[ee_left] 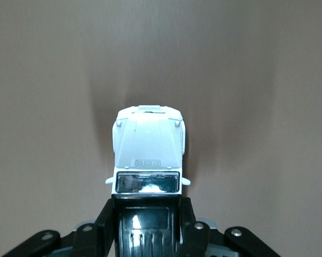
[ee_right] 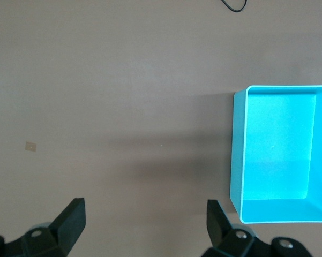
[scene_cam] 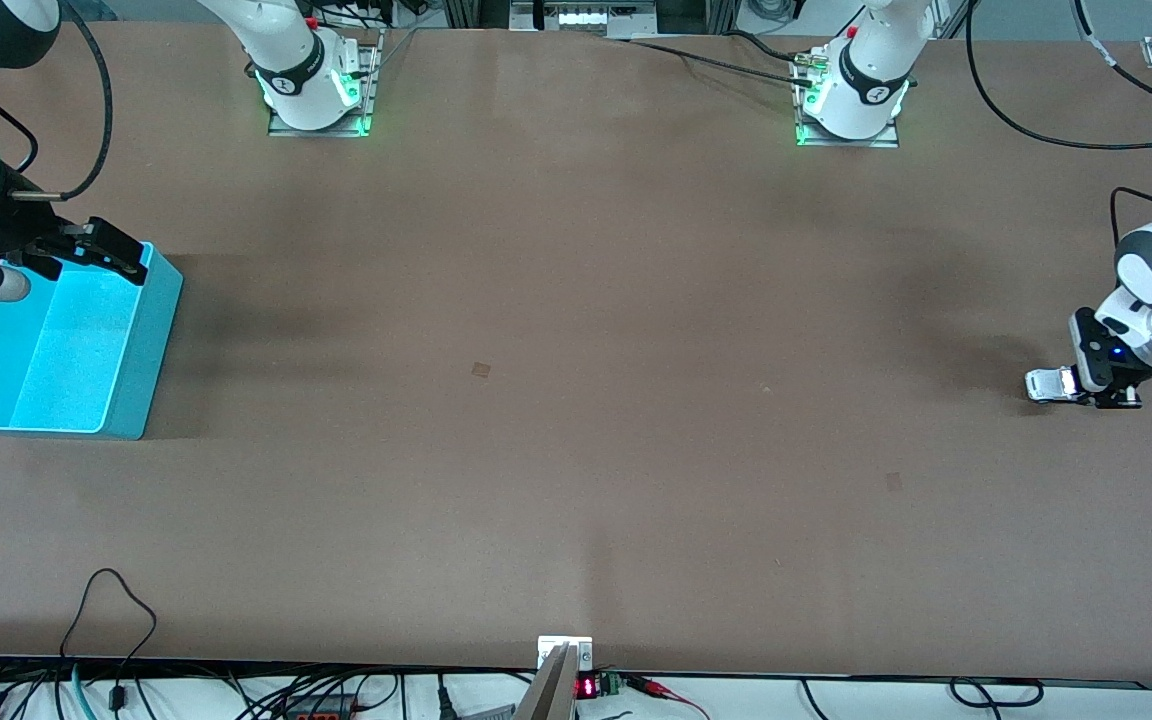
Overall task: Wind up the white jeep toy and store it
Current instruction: 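Drag the jeep backward along the table with the left gripper, then open the left gripper to release the jeep and lift away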
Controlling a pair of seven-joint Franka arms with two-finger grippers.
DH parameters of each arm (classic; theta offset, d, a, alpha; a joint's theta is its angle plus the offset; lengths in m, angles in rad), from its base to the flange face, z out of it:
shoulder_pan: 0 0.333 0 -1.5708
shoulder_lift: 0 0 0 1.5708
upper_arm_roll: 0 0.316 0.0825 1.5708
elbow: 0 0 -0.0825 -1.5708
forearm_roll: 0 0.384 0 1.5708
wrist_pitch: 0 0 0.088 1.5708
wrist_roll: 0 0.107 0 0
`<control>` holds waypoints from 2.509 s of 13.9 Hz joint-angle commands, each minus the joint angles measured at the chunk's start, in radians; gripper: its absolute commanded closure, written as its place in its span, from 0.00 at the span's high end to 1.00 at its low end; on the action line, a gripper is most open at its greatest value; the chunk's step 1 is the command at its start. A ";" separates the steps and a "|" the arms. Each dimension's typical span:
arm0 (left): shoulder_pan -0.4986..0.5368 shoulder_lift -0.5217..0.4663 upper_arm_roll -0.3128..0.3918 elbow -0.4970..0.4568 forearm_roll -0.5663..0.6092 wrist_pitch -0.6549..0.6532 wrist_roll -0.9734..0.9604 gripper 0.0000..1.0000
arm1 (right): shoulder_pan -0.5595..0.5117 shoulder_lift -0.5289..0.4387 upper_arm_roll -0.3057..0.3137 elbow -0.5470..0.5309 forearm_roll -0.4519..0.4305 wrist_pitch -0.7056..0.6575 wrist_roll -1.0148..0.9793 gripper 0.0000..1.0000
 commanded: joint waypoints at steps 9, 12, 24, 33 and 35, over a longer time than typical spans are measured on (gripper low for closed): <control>0.044 0.124 -0.002 0.050 0.025 0.010 0.082 0.23 | -0.005 -0.004 -0.002 0.000 0.008 -0.001 -0.024 1.00; 0.044 0.115 -0.005 0.052 0.025 0.009 0.094 1.00 | -0.005 -0.003 -0.002 0.000 0.008 -0.001 -0.024 1.00; -0.017 -0.187 -0.014 0.061 0.025 -0.397 -0.109 1.00 | -0.005 -0.003 -0.002 0.000 0.008 -0.001 -0.023 1.00; -0.265 -0.215 -0.045 0.460 0.023 -1.061 -0.802 1.00 | -0.003 0.002 -0.002 0.001 0.008 -0.001 -0.023 1.00; -0.322 -0.215 -0.049 0.530 0.017 -1.171 -0.965 1.00 | -0.005 0.002 -0.002 0.000 0.008 -0.001 -0.024 1.00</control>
